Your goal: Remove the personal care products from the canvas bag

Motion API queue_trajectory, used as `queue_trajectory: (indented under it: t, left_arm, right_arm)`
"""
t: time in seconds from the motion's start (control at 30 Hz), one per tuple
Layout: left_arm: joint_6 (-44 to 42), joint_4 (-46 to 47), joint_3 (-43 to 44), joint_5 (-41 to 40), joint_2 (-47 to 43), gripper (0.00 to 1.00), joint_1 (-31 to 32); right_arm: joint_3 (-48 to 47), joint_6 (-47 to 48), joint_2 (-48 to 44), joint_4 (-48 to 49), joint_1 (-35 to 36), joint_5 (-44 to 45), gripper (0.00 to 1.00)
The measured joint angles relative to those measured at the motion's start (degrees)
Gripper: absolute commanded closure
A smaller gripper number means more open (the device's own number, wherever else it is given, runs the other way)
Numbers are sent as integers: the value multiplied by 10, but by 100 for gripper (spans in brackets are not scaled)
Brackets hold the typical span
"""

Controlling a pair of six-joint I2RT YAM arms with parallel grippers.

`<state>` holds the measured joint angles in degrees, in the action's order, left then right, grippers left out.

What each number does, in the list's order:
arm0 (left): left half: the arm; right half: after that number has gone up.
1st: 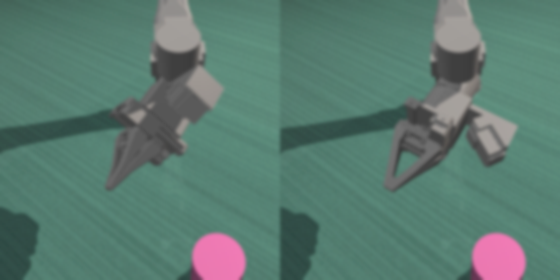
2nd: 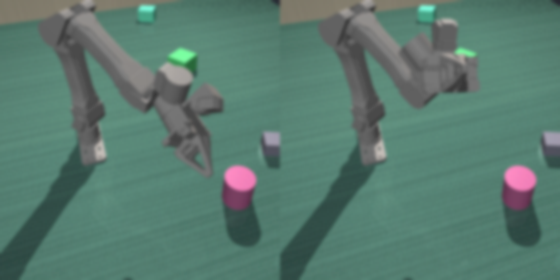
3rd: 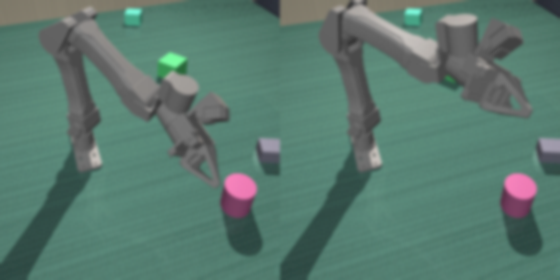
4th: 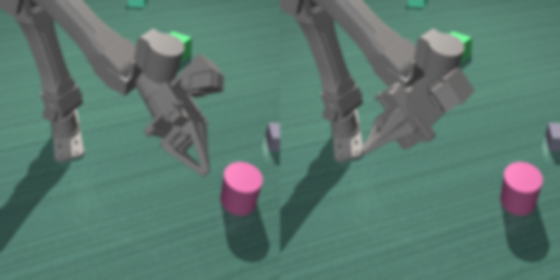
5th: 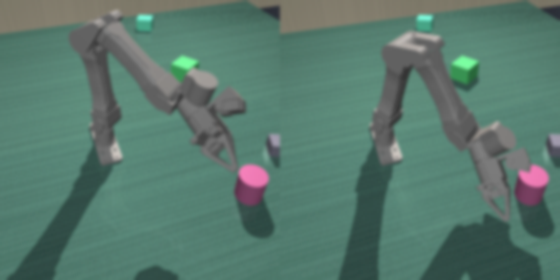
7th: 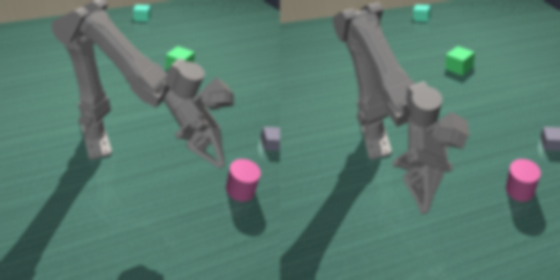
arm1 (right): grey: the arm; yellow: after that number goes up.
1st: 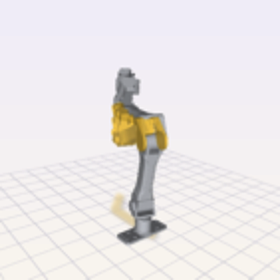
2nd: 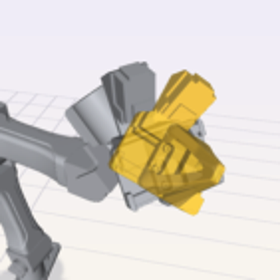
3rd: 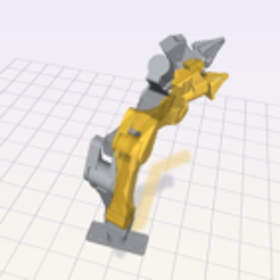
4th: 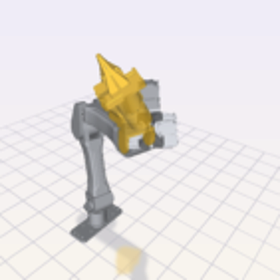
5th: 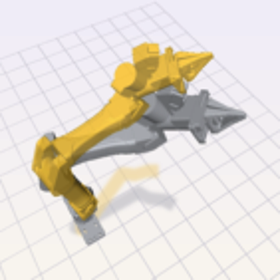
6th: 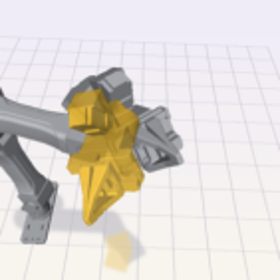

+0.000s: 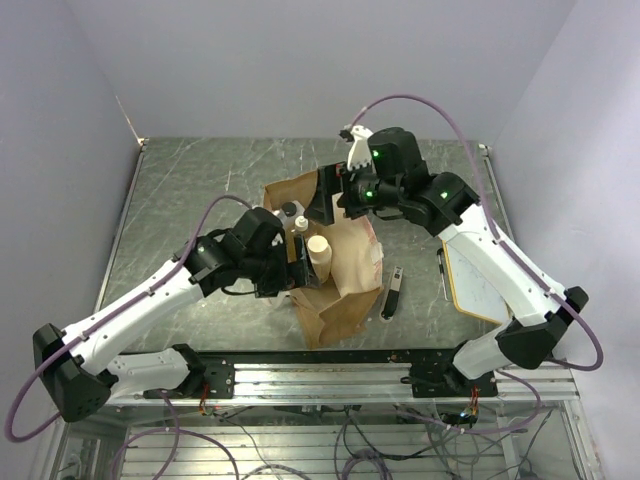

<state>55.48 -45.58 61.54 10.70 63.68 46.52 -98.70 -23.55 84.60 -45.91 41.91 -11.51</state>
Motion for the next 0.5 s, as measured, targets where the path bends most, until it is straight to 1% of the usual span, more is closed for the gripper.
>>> queue_trajectory:
  t: [0.1,0.17,0.2,0.37,0.5]
  left_arm:
    - [5,-6,0,-16,6,2,26]
    - [8,-8,-1,-25,2,2,39]
    - [11,-8,-5,-30,-3,1,44]
    - [23,-21,-42,-43,-44,2,50]
    - [25,-36,-57,-45,-59,3,50]
  right_arm:
    - [0,0,8,-3,28,19,9]
    - [23,0,9,-5,32,29,10]
    - [40,0,9,-8,32,33,11]
    - [95,4,31,-21,35,56,11]
    - [96,10,60,-20,50,75,9]
